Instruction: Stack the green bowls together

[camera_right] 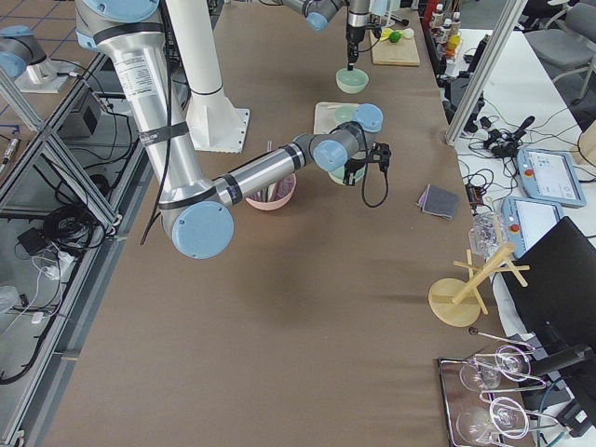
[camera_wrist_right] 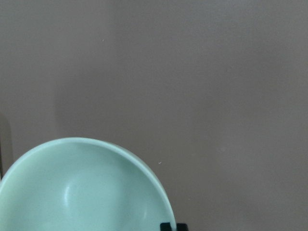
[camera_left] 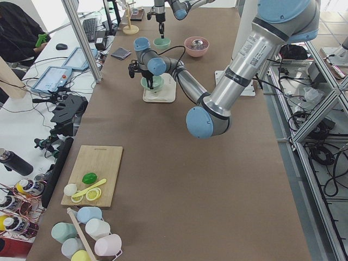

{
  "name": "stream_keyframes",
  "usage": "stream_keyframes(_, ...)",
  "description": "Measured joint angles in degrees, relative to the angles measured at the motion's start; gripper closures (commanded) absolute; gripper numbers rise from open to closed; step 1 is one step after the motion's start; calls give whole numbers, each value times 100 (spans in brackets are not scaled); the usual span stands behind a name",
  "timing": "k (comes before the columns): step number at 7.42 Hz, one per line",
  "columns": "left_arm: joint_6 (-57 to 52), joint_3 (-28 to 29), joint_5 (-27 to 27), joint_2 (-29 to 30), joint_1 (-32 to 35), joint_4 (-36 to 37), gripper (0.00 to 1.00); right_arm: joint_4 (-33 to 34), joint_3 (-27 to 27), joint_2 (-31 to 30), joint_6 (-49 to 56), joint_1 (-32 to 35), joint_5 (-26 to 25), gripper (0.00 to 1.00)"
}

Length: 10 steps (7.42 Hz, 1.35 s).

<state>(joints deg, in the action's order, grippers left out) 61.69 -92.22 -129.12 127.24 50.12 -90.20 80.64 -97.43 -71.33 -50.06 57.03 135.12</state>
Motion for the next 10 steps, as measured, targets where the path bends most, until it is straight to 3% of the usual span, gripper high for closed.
stream_keyframes(2,197,370,25,362,-156,-42,100,6,-11,45,-81,-5,-11,100)
stream_keyframes(10,618,1162,299,822,-510,-597,100,268,-47,249,-100,-38,-69,100)
